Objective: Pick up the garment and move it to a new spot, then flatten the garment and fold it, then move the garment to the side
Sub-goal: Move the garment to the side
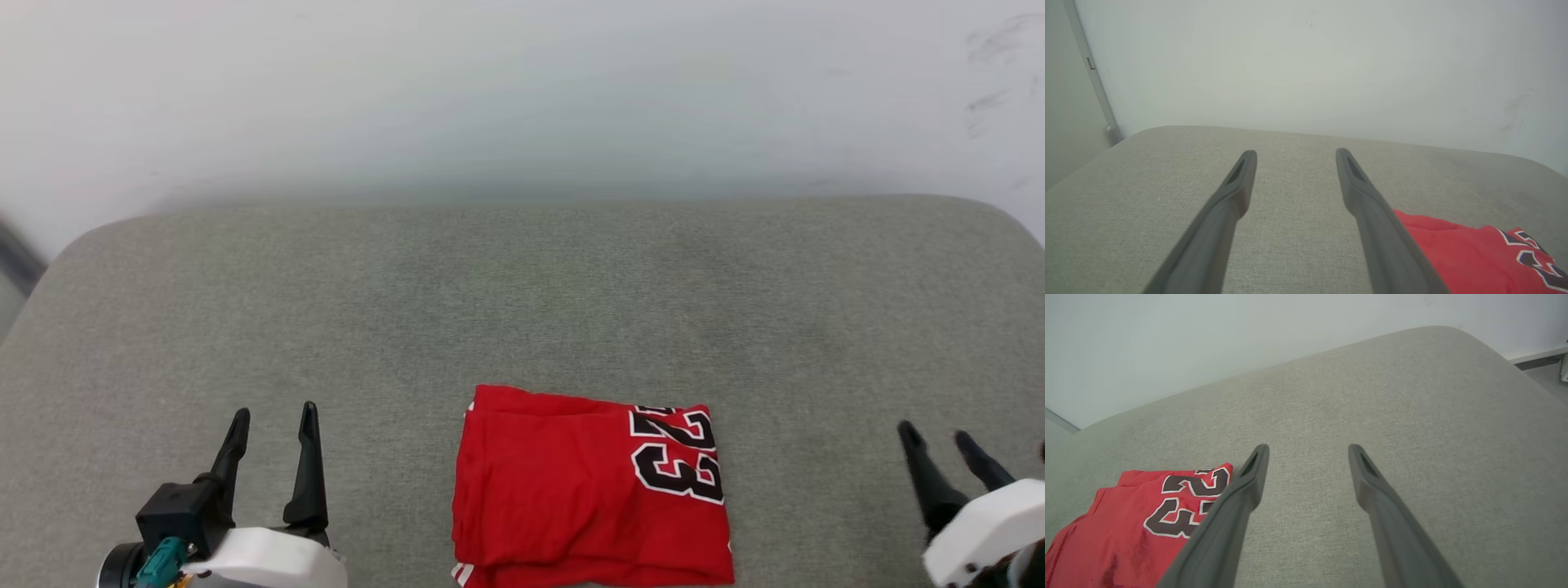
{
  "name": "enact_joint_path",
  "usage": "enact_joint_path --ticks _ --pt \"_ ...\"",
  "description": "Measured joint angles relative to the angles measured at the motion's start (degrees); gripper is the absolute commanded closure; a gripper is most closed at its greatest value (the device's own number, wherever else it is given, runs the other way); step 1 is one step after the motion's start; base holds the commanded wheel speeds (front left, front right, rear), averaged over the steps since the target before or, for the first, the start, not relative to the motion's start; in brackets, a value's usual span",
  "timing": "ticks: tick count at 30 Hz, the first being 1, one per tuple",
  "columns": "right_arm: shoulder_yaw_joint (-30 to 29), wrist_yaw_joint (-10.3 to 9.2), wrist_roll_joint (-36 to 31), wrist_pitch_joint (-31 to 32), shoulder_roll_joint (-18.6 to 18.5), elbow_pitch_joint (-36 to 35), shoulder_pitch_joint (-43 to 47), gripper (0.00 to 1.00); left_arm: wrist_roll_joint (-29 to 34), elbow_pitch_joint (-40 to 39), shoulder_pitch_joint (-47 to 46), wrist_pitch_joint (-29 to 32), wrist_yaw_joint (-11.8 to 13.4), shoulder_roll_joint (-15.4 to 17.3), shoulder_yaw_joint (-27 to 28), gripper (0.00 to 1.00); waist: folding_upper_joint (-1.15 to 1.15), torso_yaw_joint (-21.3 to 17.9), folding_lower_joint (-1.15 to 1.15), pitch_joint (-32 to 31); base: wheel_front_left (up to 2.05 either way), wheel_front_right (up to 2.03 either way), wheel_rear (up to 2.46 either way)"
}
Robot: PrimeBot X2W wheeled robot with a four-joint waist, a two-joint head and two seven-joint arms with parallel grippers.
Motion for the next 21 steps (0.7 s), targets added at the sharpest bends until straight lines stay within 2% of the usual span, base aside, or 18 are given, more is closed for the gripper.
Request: enact_joint_path --ticks 8,10,15,21 --pt "-6.64 -0.01 14.08 18.68 -4.68 15.06 -5.51 0.0 2.0 -0.6 -1.83 -0.13 -1.71 -2.14 1.51 0.0 0.0 3.29 0.0 1.94 0.0 0.0 0.0" --pt "-7.49 -0.01 17.14 22.4 -4.34 17.75 -6.92 0.0 2.55 -0.54 -2.44 -0.13 -2.21 -2.61 1.77 0.0 0.0 4.26 0.0 2.71 0.0 0.0 0.0" --pt "-6.44 -0.01 25.02 30.04 -0.02 22.4 -9.87 0.0 3.64 -0.02 -3.13 -0.12 -3.44 -3.65 2.16 0.0 0.0 6.17 0.0 5.03 0.0 0.0 0.0" --pt "-1.89 0.01 33.01 31.27 1.83 24.99 -12.85 0.0 4.19 1.08 -4.56 -0.12 -4.54 -4.24 2.31 0.0 0.0 7.74 0.0 7.63 0.0 0.0 0.0"
